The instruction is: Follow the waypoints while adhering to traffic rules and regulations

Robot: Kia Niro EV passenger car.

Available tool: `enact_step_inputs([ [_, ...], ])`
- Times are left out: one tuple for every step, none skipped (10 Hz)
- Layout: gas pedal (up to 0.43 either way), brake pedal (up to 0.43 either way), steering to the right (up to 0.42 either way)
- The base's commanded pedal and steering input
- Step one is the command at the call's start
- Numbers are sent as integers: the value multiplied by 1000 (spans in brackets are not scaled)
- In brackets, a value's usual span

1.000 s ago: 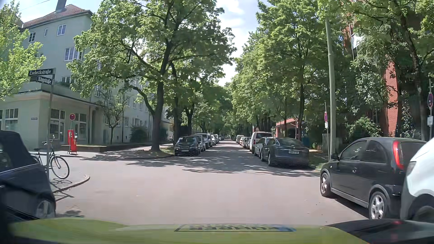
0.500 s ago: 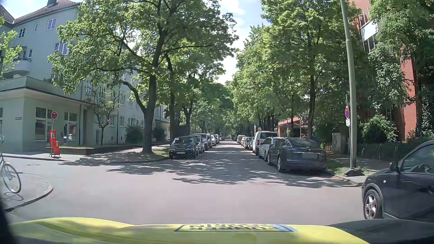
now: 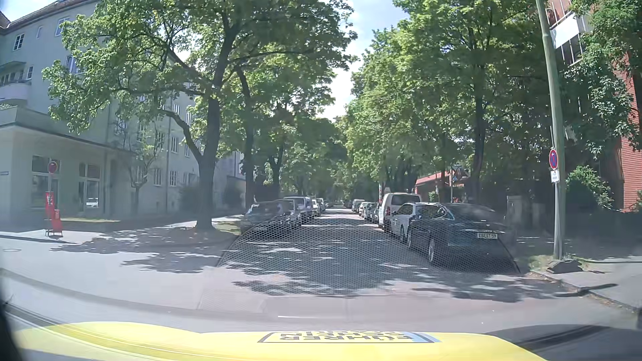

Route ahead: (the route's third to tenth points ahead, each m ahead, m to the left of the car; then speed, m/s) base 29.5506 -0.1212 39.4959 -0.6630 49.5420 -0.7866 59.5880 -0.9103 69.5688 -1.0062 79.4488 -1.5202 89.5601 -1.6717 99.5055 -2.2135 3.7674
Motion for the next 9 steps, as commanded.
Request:
enact_step_inputs([
  [0, 171, -4],
  [0, 165, -4],
  [0, 171, -4],
  [0, 171, -4],
  [0, 159, -4],
  [0, 134, -4],
  [0, 122, -4],
  [0, 116, -4],
  [0, 85, -4],
])
